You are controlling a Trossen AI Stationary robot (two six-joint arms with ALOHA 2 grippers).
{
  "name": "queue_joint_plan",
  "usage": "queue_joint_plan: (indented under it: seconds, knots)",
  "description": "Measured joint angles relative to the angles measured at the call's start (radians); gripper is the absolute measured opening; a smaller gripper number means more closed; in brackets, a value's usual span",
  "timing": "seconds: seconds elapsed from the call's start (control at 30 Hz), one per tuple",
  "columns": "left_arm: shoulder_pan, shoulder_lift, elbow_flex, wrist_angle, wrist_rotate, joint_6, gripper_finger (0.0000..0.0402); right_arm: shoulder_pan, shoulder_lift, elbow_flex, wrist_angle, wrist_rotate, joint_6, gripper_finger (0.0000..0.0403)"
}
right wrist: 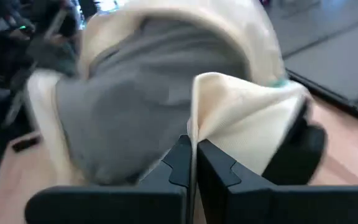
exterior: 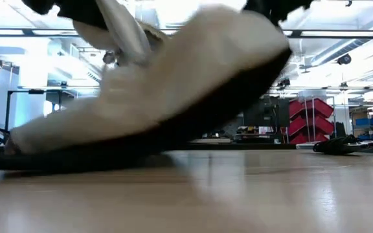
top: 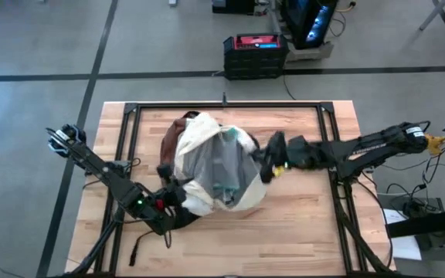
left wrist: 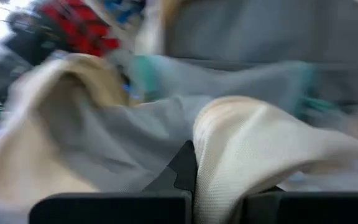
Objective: Unpack backpack
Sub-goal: Put the green zip bag into the white backpack
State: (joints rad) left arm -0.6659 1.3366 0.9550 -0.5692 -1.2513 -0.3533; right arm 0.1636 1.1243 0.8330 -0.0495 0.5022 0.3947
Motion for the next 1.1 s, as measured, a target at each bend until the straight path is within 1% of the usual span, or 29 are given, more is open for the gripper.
queue_joint_plan:
  seconds: [0.07,0.17,0.23,0.3,0.4,0.5,0.63,0.7,0.77,0.83,0.97,1.1]
  knots:
    - [0.003,-0.029,-0.001,-0.017,-0.096,-0.007,0.0002,-0.005,-0.003,0.0,-0.007,0.063,0.013,0.0]
    - [0.0,-0.069,-0.002,-0.023,-0.217,-0.015,0.0002,0.006,0.005,0.0,-0.007,0.094,-0.006,0.0]
    - [-0.001,-0.087,-0.003,-0.021,-0.259,-0.015,0.0002,0.009,0.021,0.002,-0.055,0.082,-0.013,0.0]
    - [0.008,-0.091,-0.003,-0.009,-0.256,-0.028,0.0002,0.012,0.052,0.002,-0.141,0.067,-0.007,0.0]
    - [0.012,-0.07,-0.014,0.026,-0.2,-0.056,0.0002,0.014,0.111,0.0,-0.232,0.074,-0.015,0.0]
    - [0.019,-0.03,-0.029,0.114,-0.126,-0.051,0.0002,0.031,0.178,0.006,-0.315,0.074,-0.043,0.0]
    - [0.017,0.041,-0.035,0.15,0.031,-0.038,0.0002,0.049,0.24,0.071,-0.518,0.07,-0.039,0.0001]
    - [0.006,0.07,-0.035,0.154,0.112,-0.04,0.0002,0.05,0.255,0.126,-0.628,0.075,-0.017,0.0009]
    - [-0.007,0.103,-0.035,0.168,0.167,-0.044,0.0002,0.055,0.268,0.178,-0.735,0.074,0.001,0.0031]
    - [-0.02,0.136,-0.035,0.191,0.181,-0.051,0.0002,0.056,0.274,0.211,-0.766,0.074,-0.009,0.0065]
    - [-0.03,0.183,-0.035,0.256,0.185,-0.058,0.0002,0.054,0.282,0.235,-0.667,0.089,-0.111,0.0149]
    - [-0.033,0.222,-0.035,0.293,0.166,-0.076,0.0002,0.04,0.317,0.221,-0.556,0.11,-0.236,0.022]
